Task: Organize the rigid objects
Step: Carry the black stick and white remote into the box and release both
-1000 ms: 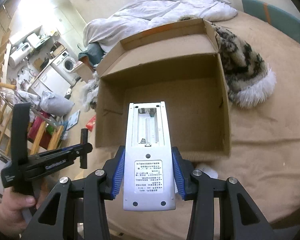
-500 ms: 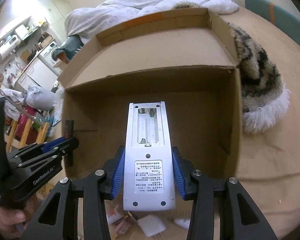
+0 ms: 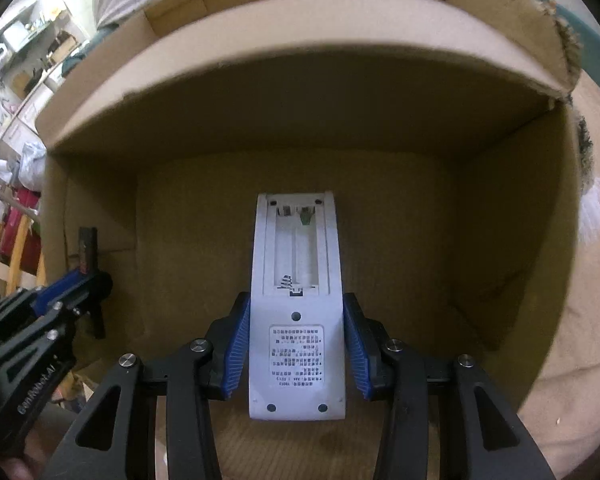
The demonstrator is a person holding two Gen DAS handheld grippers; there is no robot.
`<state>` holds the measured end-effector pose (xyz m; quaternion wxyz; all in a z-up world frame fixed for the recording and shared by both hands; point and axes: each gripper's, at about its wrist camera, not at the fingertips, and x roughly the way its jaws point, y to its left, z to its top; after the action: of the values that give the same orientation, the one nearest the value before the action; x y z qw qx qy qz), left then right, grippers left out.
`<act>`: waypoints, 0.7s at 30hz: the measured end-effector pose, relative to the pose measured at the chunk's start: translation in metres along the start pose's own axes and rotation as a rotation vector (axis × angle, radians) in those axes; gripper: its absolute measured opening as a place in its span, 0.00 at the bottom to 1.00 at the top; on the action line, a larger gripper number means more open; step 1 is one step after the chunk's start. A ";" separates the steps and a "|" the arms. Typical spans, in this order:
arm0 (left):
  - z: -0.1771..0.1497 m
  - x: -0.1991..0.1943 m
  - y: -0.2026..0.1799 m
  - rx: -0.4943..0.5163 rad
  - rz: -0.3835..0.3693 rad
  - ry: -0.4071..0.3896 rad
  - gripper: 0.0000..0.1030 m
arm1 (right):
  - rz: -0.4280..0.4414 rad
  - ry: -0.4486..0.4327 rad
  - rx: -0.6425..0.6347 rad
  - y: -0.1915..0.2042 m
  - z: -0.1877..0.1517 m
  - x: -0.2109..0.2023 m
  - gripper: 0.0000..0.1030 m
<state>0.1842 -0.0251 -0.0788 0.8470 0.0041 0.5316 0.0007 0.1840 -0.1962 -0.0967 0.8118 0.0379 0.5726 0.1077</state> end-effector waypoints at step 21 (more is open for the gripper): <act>-0.003 0.011 -0.003 0.001 0.003 0.025 0.17 | -0.015 -0.015 -0.016 0.017 0.007 -0.002 0.47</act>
<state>0.1865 -0.0285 -0.0900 0.8403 0.0053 0.5421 0.0018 0.1876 -0.1797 -0.0890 0.8173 0.0279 0.5658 0.1059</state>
